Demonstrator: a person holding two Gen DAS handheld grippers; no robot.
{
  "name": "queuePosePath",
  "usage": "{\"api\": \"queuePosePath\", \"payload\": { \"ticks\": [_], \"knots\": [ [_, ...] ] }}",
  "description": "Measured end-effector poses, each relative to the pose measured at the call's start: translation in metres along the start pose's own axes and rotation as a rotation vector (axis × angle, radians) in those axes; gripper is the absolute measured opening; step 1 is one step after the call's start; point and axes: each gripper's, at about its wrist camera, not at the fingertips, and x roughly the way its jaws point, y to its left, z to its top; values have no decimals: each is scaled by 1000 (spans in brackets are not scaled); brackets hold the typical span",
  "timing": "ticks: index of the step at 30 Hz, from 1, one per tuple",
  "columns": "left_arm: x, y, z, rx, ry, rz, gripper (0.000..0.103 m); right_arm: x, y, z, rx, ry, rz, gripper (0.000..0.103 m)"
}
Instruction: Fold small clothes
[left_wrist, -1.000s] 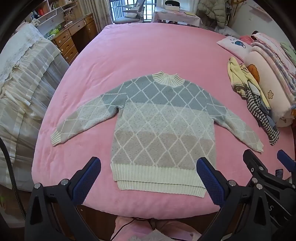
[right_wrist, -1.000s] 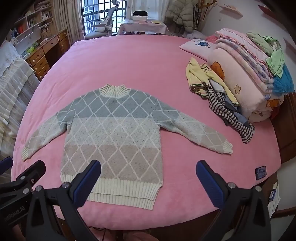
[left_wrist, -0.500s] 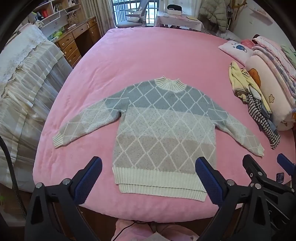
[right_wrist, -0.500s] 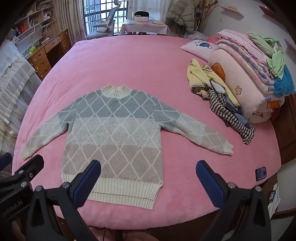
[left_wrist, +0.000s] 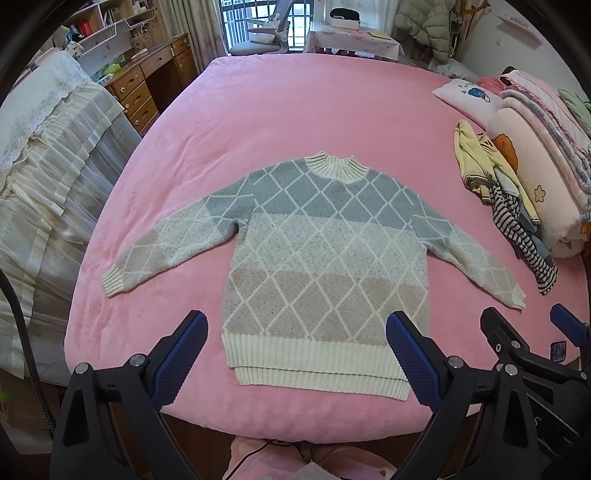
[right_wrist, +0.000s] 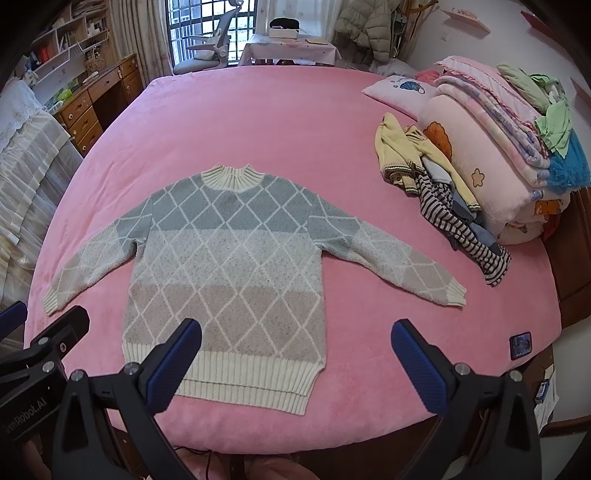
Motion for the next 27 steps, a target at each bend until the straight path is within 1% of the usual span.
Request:
{"api": "queuePosePath", "payload": {
  "ticks": [5,8,27],
  "knots": [
    [0,-1,1,-1,0,0,96,0,-1,0,0,-4,1,103],
    [0,0,1,-1,2,0,93,0,0,0,0,-4,0,103],
    [-1,0,-3,1,-1,6,93,-4,3,-1,-3,-8,4,103]
  ]
}}
